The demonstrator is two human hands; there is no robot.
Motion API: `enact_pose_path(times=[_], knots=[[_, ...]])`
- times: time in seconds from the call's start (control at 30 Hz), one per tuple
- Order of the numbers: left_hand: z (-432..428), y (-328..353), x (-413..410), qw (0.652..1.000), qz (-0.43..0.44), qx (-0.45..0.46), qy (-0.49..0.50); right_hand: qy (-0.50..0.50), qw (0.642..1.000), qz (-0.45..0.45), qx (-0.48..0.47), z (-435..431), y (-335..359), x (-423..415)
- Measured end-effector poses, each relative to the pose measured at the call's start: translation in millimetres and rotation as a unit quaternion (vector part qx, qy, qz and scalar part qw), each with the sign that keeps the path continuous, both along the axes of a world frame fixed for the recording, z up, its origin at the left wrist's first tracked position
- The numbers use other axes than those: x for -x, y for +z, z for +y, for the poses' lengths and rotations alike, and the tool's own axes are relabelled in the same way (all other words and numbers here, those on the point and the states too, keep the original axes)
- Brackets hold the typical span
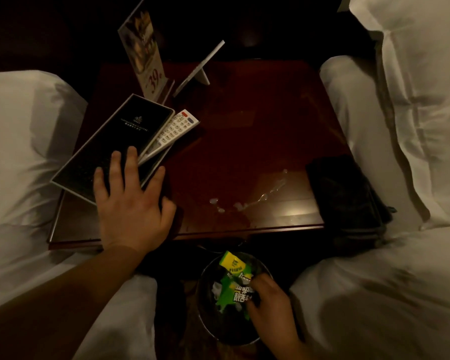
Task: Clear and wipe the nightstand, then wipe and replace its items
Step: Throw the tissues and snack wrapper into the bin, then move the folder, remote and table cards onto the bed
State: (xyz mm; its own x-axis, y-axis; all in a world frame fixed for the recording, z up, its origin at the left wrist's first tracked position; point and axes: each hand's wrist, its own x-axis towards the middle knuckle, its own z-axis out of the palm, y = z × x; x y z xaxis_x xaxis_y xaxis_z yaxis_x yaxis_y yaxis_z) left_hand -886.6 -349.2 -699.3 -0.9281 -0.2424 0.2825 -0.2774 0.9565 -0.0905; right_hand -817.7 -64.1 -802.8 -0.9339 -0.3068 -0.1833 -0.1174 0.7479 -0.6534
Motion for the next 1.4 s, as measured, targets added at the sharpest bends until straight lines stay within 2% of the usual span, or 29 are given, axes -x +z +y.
enact_pose_path(times=[0.27, 0.47, 0.73, 0.97, 1.03, 1.27, 1.33, 1.4], knots=[[-2.2, -4.4, 0.7, 1.000, 0.011, 0.005, -0.004, -0.021, 0.995, -0.080, -0.058, -1.1, -23.8, 13.7], [-3.0, -5.9, 1.8, 1.000, -0.002, 0.017, 0.000, 0.013, 1.000, -0.018, -0.004, -1.2, 10.9, 12.5], [-2.8, -0.7, 1.0, 0.999, -0.031, -0.017, -0.006, 0.023, 0.993, 0.068, 0.090, -37.0, 104.3, 28.7], [-6.4, 26.8, -2.3, 0.991, -0.116, -0.052, -0.035, -0.014, 0.990, 0.129, 0.056, -92.2, 170.2, 94.2], [-11.7, 33.4, -3.2, 0.989, -0.129, -0.059, -0.045, -0.020, 0.991, 0.122, 0.042, -105.3, 177.8, 118.2], [-32.3, 50.0, 11.6, 0.987, -0.113, -0.066, -0.090, -0.023, 0.992, 0.126, -0.013, -149.5, 194.2, 213.8], [-43.0, 53.1, 20.2, 0.990, -0.073, -0.073, -0.092, -0.050, 0.994, 0.091, 0.028, -166.6, 197.6, 241.8], [-55.0, 55.4, 28.7, 0.990, -0.029, -0.088, -0.106, -0.115, 0.986, 0.015, 0.116, -184.0, 201.0, 267.4]])
